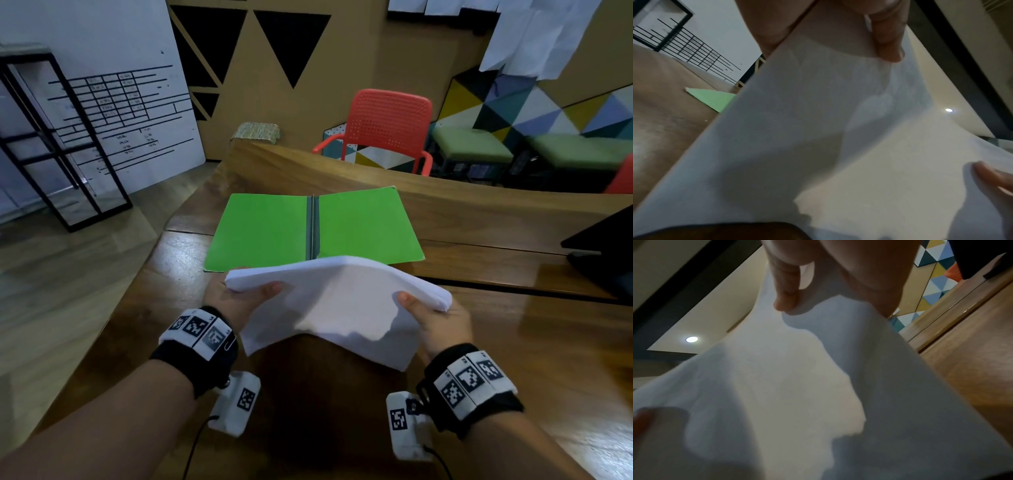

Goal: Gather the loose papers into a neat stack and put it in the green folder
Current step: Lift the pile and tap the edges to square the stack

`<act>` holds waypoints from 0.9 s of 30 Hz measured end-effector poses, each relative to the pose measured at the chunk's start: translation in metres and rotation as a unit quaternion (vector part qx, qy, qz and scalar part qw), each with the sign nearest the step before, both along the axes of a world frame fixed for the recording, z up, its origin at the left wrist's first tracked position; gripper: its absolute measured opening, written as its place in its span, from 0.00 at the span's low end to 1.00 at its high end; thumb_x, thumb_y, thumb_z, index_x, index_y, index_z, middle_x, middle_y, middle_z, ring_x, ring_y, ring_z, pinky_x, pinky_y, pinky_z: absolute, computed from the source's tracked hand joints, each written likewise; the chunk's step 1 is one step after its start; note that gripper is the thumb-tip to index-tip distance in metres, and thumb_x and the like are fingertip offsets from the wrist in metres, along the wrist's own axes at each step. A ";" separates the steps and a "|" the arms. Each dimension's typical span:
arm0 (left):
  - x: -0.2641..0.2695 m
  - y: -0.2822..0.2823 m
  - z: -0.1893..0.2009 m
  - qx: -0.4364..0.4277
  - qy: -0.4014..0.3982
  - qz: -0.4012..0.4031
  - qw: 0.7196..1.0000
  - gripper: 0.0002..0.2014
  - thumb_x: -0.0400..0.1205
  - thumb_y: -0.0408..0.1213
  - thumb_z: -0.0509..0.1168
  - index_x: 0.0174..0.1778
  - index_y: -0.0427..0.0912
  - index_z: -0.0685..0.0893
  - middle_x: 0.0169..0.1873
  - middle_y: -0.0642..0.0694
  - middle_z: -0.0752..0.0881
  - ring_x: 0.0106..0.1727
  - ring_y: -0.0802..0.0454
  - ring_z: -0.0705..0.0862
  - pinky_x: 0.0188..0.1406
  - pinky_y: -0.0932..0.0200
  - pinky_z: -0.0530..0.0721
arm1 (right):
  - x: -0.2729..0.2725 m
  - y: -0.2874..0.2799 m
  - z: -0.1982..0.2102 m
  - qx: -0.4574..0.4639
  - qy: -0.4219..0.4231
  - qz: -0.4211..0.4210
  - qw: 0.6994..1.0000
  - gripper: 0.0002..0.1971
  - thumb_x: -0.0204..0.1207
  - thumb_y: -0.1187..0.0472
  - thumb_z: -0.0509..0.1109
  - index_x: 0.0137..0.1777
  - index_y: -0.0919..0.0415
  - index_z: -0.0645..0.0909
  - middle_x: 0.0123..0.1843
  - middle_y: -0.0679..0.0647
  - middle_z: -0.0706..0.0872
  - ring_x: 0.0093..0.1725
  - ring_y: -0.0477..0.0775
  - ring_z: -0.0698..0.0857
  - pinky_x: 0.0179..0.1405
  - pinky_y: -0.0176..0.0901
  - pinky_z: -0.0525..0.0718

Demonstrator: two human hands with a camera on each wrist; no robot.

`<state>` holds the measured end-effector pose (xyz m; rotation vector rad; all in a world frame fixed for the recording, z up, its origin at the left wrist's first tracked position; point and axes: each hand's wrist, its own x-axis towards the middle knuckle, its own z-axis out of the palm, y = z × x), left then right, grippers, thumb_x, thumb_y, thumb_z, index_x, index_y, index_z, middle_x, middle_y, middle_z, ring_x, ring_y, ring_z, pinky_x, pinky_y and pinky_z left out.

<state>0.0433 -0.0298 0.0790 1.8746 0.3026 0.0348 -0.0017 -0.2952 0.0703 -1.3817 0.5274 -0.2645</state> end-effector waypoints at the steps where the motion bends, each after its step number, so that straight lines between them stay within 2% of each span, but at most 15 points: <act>1: 0.002 0.002 0.000 -0.011 0.015 0.009 1.000 0.14 0.62 0.42 0.80 0.38 0.45 0.85 0.37 0.46 0.88 0.38 0.52 0.85 0.34 0.65 0.82 | 0.000 0.001 0.003 -0.006 -0.001 0.002 1.000 0.11 0.62 0.69 0.80 0.39 0.56 0.83 0.48 0.62 0.89 0.53 0.64 0.87 0.61 0.60 0.83; 3: 0.007 0.006 0.003 0.026 -0.007 0.047 0.999 0.30 0.58 0.47 0.81 0.54 0.44 0.82 0.53 0.42 0.86 0.55 0.43 0.85 0.50 0.56 0.83 | 0.000 0.002 0.013 -0.029 -0.013 0.018 0.999 0.11 0.62 0.70 0.80 0.39 0.56 0.83 0.47 0.61 0.90 0.48 0.61 0.88 0.58 0.56 0.85; 5: 0.003 0.006 0.022 0.195 -0.049 0.076 0.977 0.49 0.55 0.59 0.79 0.71 0.49 0.68 0.72 0.42 0.70 0.74 0.42 0.69 0.71 0.46 0.72 | 0.001 0.006 0.027 -0.066 -0.048 0.043 0.996 0.11 0.63 0.71 0.79 0.38 0.55 0.84 0.41 0.55 0.89 0.41 0.56 0.87 0.47 0.46 0.87; 7: -0.008 -0.007 0.050 0.367 -0.139 0.005 0.920 0.58 0.54 0.70 0.71 0.78 0.53 0.55 0.80 0.47 0.56 0.82 0.46 0.54 0.81 0.43 0.51 | 0.002 0.016 0.048 -0.136 -0.075 0.073 0.985 0.11 0.62 0.68 0.80 0.35 0.52 0.84 0.38 0.49 0.89 0.39 0.54 0.87 0.44 0.42 0.87; 9: -0.013 -0.028 0.083 0.438 -0.221 -0.126 0.862 0.55 0.57 0.73 0.64 0.79 0.51 0.59 0.78 0.48 0.64 0.81 0.48 0.59 0.82 0.41 0.52 | 0.002 0.030 0.069 -0.220 -0.091 0.100 0.966 0.10 0.62 0.63 0.81 0.32 0.50 0.84 0.37 0.48 0.90 0.41 0.57 0.89 0.48 0.49 0.87; 11: -0.011 -0.045 0.107 0.418 -0.189 -0.245 0.854 0.34 0.68 0.63 0.66 0.69 0.52 0.75 0.60 0.52 0.82 0.68 0.49 0.77 0.69 0.53 0.71 | 0.000 0.044 0.092 -0.285 -0.111 0.118 0.945 0.08 0.62 0.59 0.81 0.31 0.50 0.83 0.38 0.54 0.91 0.42 0.60 0.89 0.48 0.53 0.87; 13: -0.008 -0.051 0.118 0.366 -0.139 -0.296 0.871 0.13 0.75 0.49 0.67 0.52 0.48 0.85 0.34 0.58 0.83 0.46 0.53 0.83 0.40 0.65 0.76 | -0.002 0.052 0.107 -0.314 -0.133 0.122 0.932 0.08 0.62 0.58 0.81 0.30 0.49 0.83 0.38 0.55 0.91 0.42 0.60 0.89 0.45 0.55 0.87; 14: -0.007 -0.051 0.119 0.350 -0.147 -0.298 0.876 0.09 0.76 0.45 0.68 0.47 0.47 0.87 0.29 0.60 0.81 0.41 0.55 0.82 0.32 0.67 0.74 | -0.001 0.051 0.112 -0.321 -0.140 0.121 0.929 0.08 0.61 0.58 0.81 0.30 0.50 0.83 0.37 0.55 0.91 0.41 0.61 0.88 0.44 0.56 0.87; 16: -0.011 -0.046 0.115 0.340 -0.176 -0.281 0.880 0.07 0.76 0.44 0.68 0.41 0.45 0.88 0.26 0.58 0.80 0.35 0.54 0.81 0.31 0.68 0.74 | 0.002 0.041 0.114 -0.345 -0.117 0.141 0.921 0.09 0.59 0.56 0.82 0.31 0.56 0.83 0.36 0.57 0.90 0.40 0.63 0.88 0.43 0.57 0.87; 18: -0.015 -0.040 0.110 0.303 -0.191 -0.245 0.901 0.07 0.75 0.44 0.69 0.35 0.46 0.86 0.24 0.56 0.79 0.28 0.60 0.79 0.30 0.64 0.74 | 0.008 0.022 0.108 -0.364 -0.031 0.180 0.913 0.11 0.58 0.55 0.83 0.31 0.59 0.85 0.36 0.58 0.90 0.40 0.63 0.87 0.43 0.54 0.86; 20: -0.018 -0.033 0.110 0.230 -0.200 -0.188 0.934 0.08 0.74 0.42 0.71 0.37 0.40 0.88 0.24 0.52 0.80 0.23 0.60 0.77 0.26 0.66 0.74 | 0.010 -0.001 0.098 -0.336 0.034 0.177 0.924 0.10 0.58 0.57 0.83 0.29 0.56 0.83 0.34 0.54 0.89 0.37 0.58 0.85 0.38 0.47 0.81; 22: -0.021 -0.027 0.109 0.154 -0.191 -0.152 0.958 0.10 0.74 0.38 0.72 0.40 0.33 0.89 0.25 0.47 0.82 0.24 0.64 0.79 0.20 0.75 0.73 | 0.011 -0.017 0.086 -0.288 0.063 0.126 0.947 0.10 0.59 0.60 0.83 0.31 0.54 0.82 0.37 0.57 0.89 0.37 0.58 0.85 0.37 0.47 0.81; 24: -0.022 -0.024 0.104 0.100 -0.173 -0.129 0.971 0.07 0.74 0.35 0.72 0.39 0.32 0.88 0.17 0.55 0.81 0.19 0.70 0.79 0.17 0.79 0.73 | 0.007 -0.019 0.080 -0.173 0.023 0.098 0.980 0.12 0.55 0.61 0.84 0.36 0.56 0.84 0.41 0.57 0.90 0.45 0.60 0.88 0.43 0.47 0.87; 26: -0.021 -0.024 0.094 0.045 -0.149 -0.115 0.981 0.05 0.74 0.33 0.72 0.32 0.38 0.86 0.10 0.60 0.81 0.16 0.70 0.78 0.16 0.80 0.72 | 0.004 -0.010 0.075 -0.032 -0.053 0.107 0.992 0.23 0.43 0.57 0.86 0.40 0.57 0.86 0.38 0.51 0.92 0.44 0.53 0.91 0.40 0.38 0.90; 27: -0.021 -0.026 0.089 0.008 -0.136 -0.109 0.985 0.08 0.74 0.32 0.72 0.29 0.40 0.85 0.11 0.62 0.81 0.15 0.69 0.78 0.16 0.79 0.73 | 0.003 -0.003 0.074 0.017 -0.086 0.103 0.991 0.26 0.40 0.56 0.86 0.43 0.57 0.86 0.37 0.50 0.93 0.41 0.49 0.91 0.40 0.38 0.90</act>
